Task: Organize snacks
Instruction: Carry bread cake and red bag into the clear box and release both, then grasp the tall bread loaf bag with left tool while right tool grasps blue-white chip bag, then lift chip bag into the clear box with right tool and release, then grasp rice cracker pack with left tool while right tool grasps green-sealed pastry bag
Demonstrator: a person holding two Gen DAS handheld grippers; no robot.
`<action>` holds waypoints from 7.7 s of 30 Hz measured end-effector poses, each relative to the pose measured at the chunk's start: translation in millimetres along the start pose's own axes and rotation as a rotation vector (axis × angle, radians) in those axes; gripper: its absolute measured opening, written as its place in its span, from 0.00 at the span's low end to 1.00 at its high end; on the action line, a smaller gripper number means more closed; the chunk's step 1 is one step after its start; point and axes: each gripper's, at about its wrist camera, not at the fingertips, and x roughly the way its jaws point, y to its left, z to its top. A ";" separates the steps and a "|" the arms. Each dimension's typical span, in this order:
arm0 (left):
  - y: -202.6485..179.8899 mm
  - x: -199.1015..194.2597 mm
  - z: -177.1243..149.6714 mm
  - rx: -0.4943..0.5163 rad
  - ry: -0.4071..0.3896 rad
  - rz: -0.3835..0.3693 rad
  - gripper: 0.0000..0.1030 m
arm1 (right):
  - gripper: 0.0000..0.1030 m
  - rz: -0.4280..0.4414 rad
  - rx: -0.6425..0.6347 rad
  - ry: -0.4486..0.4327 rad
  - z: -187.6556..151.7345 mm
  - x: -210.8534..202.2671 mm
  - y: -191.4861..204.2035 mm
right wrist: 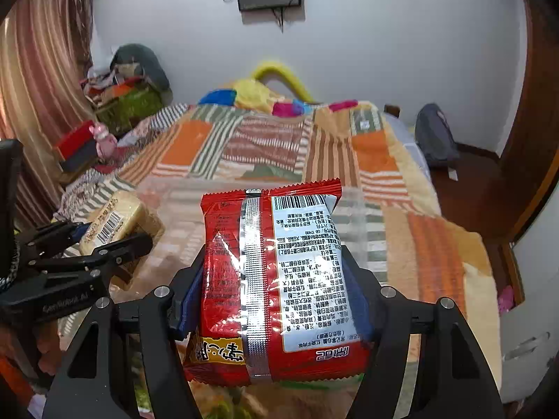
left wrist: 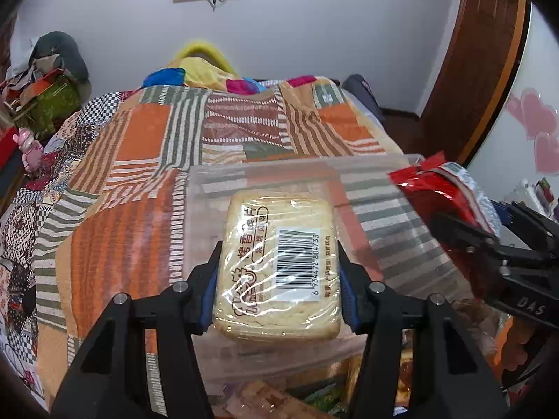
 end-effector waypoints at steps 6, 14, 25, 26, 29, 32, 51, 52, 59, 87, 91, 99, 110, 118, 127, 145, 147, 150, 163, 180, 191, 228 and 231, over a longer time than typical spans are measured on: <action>-3.2 19.3 0.6 0.003 0.053 0.005 0.54 | 0.63 -0.032 -0.007 0.068 1.1 11.1 -2.4; -7.9 -0.1 -1.0 0.060 -0.032 0.056 0.54 | 0.65 -0.029 -0.025 0.065 1.5 1.9 -1.1; -4.4 -70.8 -14.5 0.047 -0.103 0.034 0.69 | 0.72 0.003 -0.029 -0.059 -10.1 -67.3 0.3; -3.9 -77.7 -20.7 0.046 -0.102 0.031 0.70 | 0.72 0.001 -0.034 -0.066 -13.0 -73.1 1.3; 0.9 -94.7 -40.1 0.048 -0.092 0.030 0.74 | 0.75 0.006 -0.038 -0.092 -24.6 -91.7 1.8; 8.3 -108.9 -64.9 0.034 -0.081 0.038 0.79 | 0.76 0.012 -0.034 -0.103 -39.8 -105.0 3.6; 32.1 -108.9 -198.8 -0.043 0.113 0.010 0.80 | 0.76 0.109 0.059 0.069 -124.9 -82.8 32.6; 29.9 -105.9 -202.0 -0.036 0.116 0.001 0.80 | 0.76 0.124 0.066 0.088 -127.7 -78.0 35.3; 25.7 -88.3 -207.9 -0.030 0.129 -0.003 0.78 | 0.78 0.157 0.049 0.138 -136.2 -61.2 58.4; 61.8 -87.0 -215.4 -0.102 0.122 -0.009 0.36 | 0.89 0.241 -0.001 0.182 -137.7 -37.6 71.3; 60.4 -96.5 -212.0 -0.107 0.107 -0.021 0.35 | 0.79 0.253 0.009 0.167 -135.5 -38.2 72.0; 55.1 -116.1 -198.1 -0.099 0.055 -0.029 0.34 | 0.56 0.237 -0.021 0.123 -131.5 -56.2 69.8; 43.4 -147.2 -164.2 -0.079 -0.054 -0.057 0.34 | 0.36 0.211 -0.012 0.046 -118.2 -72.7 63.3; 32.9 -152.0 -160.6 -0.071 -0.063 -0.080 0.34 | 0.69 0.127 -0.110 0.106 -123.6 -56.5 79.9; 37.8 -138.0 -173.7 -0.078 -0.009 -0.082 0.34 | 0.86 0.180 -0.065 0.204 -126.2 -11.5 80.8; 19.3 -151.0 -124.5 -0.028 -0.096 -0.103 0.34 | 0.57 0.158 -0.105 0.031 -96.3 -73.6 60.8; 12.6 -152.4 -110.1 -0.015 -0.122 -0.102 0.34 | 0.57 0.145 -0.097 -0.006 -85.5 -81.6 54.8; 4.4 -151.5 -89.0 0.000 -0.147 -0.110 0.34 | 0.57 0.128 -0.077 -0.048 -69.7 -87.2 45.0; -31.7 -105.8 -8.3 0.044 -0.190 -0.093 0.34 | 0.57 0.023 -0.034 -0.106 -15.2 -59.6 9.6; -54.6 -0.8 23.6 0.109 -0.011 -0.045 0.35 | 0.60 0.076 -0.063 0.093 -4.7 4.4 -4.3; -48.5 -44.1 18.9 0.114 -0.116 -0.017 0.54 | 0.72 0.014 -0.066 -0.020 -0.6 -39.6 -17.6; 94.6 -45.6 -165.8 -0.090 0.127 0.098 0.59 | 0.75 -0.033 0.128 0.092 -90.1 -47.7 -66.2; 97.1 -38.4 -172.1 -0.106 0.143 0.089 0.52 | 0.75 -0.003 0.148 0.113 -92.3 -37.7 -66.8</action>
